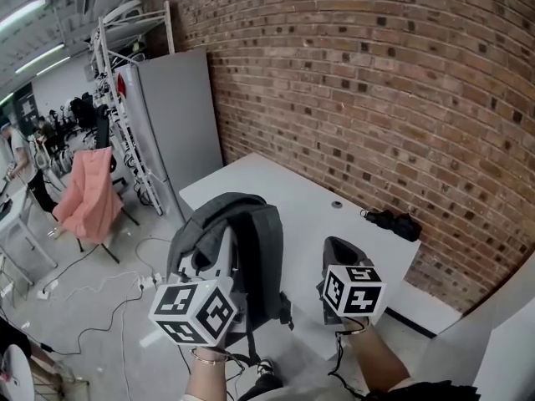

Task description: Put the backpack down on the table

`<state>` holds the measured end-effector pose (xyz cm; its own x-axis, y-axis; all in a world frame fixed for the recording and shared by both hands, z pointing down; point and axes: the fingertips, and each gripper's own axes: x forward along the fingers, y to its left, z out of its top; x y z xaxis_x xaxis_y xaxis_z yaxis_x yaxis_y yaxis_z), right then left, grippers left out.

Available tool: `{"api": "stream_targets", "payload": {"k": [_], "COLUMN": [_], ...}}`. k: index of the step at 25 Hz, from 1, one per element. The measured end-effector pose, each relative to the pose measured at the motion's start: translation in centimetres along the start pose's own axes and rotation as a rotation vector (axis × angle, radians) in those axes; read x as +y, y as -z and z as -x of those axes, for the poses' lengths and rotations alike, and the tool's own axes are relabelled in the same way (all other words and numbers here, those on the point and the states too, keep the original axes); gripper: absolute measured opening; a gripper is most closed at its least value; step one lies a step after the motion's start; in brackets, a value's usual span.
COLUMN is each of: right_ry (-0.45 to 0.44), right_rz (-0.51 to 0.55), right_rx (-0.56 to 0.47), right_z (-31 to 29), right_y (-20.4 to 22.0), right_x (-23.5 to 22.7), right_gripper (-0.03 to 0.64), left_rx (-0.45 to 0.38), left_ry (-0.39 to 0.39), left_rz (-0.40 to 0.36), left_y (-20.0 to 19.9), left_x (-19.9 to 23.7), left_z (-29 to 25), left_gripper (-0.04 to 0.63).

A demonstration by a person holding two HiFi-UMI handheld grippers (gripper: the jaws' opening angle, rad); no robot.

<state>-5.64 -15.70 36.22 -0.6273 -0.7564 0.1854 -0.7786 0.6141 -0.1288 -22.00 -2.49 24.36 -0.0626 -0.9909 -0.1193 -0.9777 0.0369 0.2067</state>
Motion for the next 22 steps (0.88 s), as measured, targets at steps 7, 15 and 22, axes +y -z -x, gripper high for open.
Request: {"api": "stream_targets", "payload": {"k": [7,15,22], "right_ry": [0.036,0.049,0.101], "right_rz": [0.005,-0.009,-0.037], "right_rx": [-0.023,-0.038,-0.060], "right_z": [-5.1,-11.4,-15.6], "right_y": [-2.8,-4.9,-5.6], "right_x": [0.6,1.9,1.6], "right_gripper": [0.031,0.031,0.031], "left_rx": [0.019,0.021,0.024], "left_ry": [0.022,0.062,0.131], "left_rz": [-0.016,-0.003,-0.020], "left_y": [-1.1,-2.5,-2.9], "left_x": [3.9,7.9,10.1], "left_z": [-5.1,-10.0,-14.4], "left_gripper": [0.037,0.037,0.037]}}
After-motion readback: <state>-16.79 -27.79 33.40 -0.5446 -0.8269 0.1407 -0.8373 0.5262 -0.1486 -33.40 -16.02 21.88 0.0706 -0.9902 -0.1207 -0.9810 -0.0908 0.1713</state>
